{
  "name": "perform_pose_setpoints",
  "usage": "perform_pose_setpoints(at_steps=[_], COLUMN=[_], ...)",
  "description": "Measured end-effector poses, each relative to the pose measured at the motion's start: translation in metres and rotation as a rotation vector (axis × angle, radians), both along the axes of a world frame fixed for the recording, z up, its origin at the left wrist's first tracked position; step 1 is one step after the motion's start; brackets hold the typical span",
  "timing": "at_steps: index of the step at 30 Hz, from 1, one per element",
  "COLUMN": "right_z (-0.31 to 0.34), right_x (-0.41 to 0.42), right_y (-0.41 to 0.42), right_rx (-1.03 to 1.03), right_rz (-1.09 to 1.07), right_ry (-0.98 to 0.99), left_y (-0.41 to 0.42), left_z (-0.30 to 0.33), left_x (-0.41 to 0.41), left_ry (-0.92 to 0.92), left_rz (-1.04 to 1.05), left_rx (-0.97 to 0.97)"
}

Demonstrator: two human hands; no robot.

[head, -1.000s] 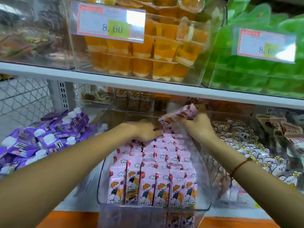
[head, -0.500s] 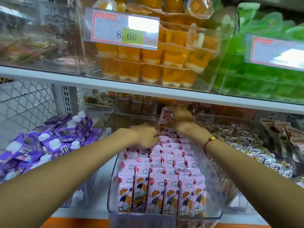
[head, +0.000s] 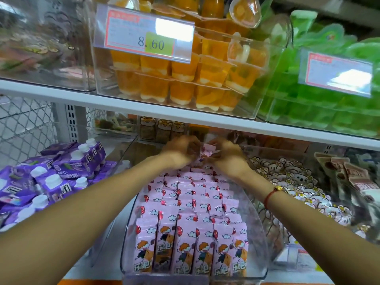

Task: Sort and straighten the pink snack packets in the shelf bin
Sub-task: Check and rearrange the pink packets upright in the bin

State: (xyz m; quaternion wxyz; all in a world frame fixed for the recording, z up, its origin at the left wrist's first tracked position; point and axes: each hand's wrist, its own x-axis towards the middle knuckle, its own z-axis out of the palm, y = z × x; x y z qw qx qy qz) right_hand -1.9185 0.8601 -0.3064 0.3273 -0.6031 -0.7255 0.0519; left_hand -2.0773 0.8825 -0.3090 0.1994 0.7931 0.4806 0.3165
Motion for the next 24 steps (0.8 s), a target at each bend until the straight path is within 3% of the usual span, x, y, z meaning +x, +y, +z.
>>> perform_pose_setpoints(at_steps=[2,3,9,12,14,17,21,24], right_z=[-0.001,0.0,0.01,0.001,-0.009,-0.018,-0.029,-0.033], right_x=[-0.004,-0.006,-0.011,-0.012,-0.012,-0.012,-0.012,-0.013], right_y=[0.001,0.002,-0.034,-0.086,-0.123,-0.155,-0.167,-0.166], right_rx=[-0.046,-0.07,-0.332,-0.238,-0.109,-0.054,-0.005,0.023], right_rz=[-0.007,0.013,0.16,0.192,0.23,0.255,0.203,0.202], right_ry=[0.117,0.086,-0.441,-0.492,-0.518,-0.543,-0.622,-0.607], left_y=[0.001,0.001,0.009,0.013,0.013,0.01,-0.001,-0.008], left_z=[-0.005,-0.007,-0.009,-0.014,-0.017,-0.014,-0.007,-0.007], left_x=[0.003,0.003,-0.004,0.0,0.002,-0.001,-0.002,0.004], left_ry=[-0.072,-0.084,0.234,0.495,0.562,0.556,0.423,0.513], left_rz=[-0.003,-0.001,0.065,0.0,-0.022,-0.046,0.013,-0.024], left_rx=[-0.039,-0.052,-0.012,-0.049,-0.075,-0.082,0.062,-0.005])
